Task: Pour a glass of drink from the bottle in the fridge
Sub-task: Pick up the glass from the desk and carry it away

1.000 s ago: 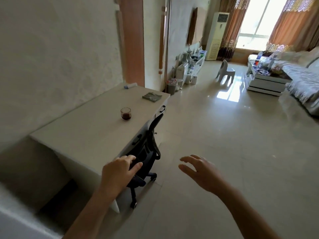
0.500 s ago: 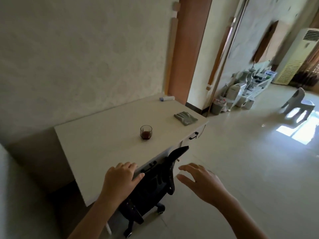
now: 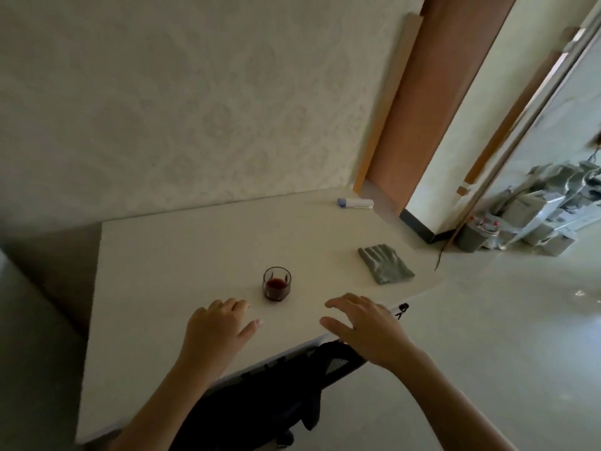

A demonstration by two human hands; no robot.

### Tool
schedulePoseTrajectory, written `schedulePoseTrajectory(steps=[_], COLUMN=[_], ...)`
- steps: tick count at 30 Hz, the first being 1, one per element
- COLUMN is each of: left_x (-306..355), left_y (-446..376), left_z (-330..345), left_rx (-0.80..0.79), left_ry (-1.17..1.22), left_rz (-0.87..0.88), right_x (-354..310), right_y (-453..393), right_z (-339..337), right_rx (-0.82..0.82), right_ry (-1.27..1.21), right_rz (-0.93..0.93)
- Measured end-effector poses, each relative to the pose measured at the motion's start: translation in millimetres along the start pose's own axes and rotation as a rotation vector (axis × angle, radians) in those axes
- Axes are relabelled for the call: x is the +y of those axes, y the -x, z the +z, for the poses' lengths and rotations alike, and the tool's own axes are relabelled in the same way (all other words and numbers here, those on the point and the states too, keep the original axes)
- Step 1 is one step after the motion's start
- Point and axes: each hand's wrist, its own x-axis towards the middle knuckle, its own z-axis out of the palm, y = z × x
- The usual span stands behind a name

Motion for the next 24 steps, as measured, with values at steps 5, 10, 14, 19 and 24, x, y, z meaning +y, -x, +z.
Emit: schedulePoseTrajectory(steps=[5, 10, 14, 19, 24], left_x=[12, 17, 21, 21, 7], left_y=[-42, -59, -58, -49, -37], left_z=[36, 56, 65, 75, 82], left_rx=[-0.033, -0.108, -0.128, -0.203, -0.250], left_ry=[-0.047, -0.046, -0.006, 0.035, 0.086], left_rz=[-0.176, -0.360, -0.477, -0.574, -0.648], right_x=[33, 50, 49, 44, 39], right_y=[-97, -173, -219, -259, -278], right_z=[8, 27, 51, 91, 116], right_rx=[-0.064, -0.141, -0.201, -0.317, -0.432], right_ry=[0.078, 0.111, 0.074, 0.149, 0.182], right_rz=[-0.202, -0.382, -0.430, -0.403, -0.353])
